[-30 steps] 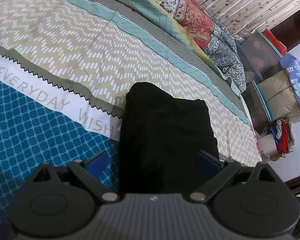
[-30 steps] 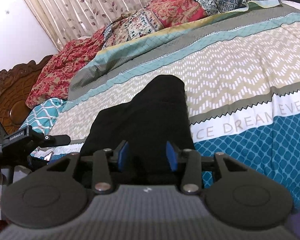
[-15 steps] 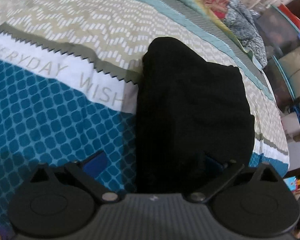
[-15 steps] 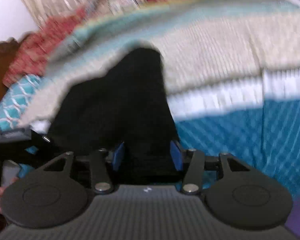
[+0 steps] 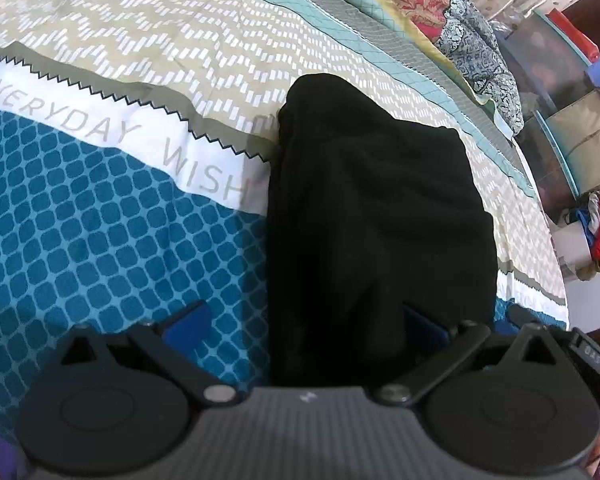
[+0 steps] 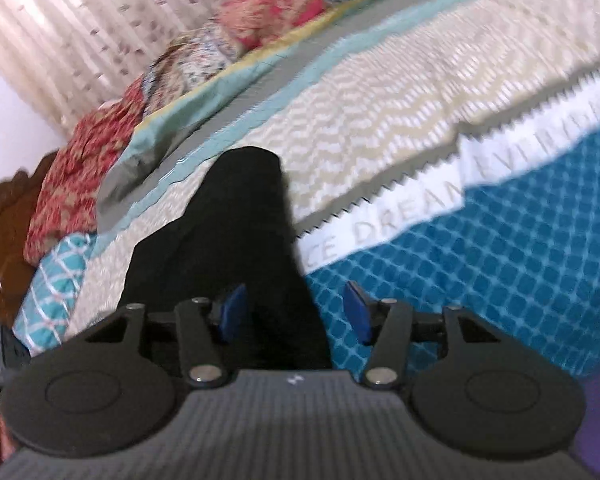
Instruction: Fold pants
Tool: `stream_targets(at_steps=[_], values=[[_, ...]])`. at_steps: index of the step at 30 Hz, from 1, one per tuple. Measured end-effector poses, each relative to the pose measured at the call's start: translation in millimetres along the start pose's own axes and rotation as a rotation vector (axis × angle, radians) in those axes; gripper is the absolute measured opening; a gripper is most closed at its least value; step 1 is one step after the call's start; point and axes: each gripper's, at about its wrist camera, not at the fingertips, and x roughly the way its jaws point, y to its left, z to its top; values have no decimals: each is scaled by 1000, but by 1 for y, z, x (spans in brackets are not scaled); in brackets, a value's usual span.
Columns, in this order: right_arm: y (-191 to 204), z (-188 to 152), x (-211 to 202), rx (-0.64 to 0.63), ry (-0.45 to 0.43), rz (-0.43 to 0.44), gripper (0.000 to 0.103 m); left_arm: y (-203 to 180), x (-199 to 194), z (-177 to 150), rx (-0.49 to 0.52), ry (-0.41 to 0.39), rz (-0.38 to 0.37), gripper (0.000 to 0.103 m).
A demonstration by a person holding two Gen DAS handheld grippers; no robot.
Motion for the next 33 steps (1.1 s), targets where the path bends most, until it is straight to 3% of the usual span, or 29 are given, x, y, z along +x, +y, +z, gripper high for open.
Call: stream_targets(at_steps=[3,11,33], values=[[-19,-3,12,107,86,-44,57,0,2,0,-8,6,3,103],[-63,-10,10,447,65,91,57,-2,4,-1,-5,0,0,103],[-61,-8,8,442,64,91,57,2,3,-2,4,4,-8,103]])
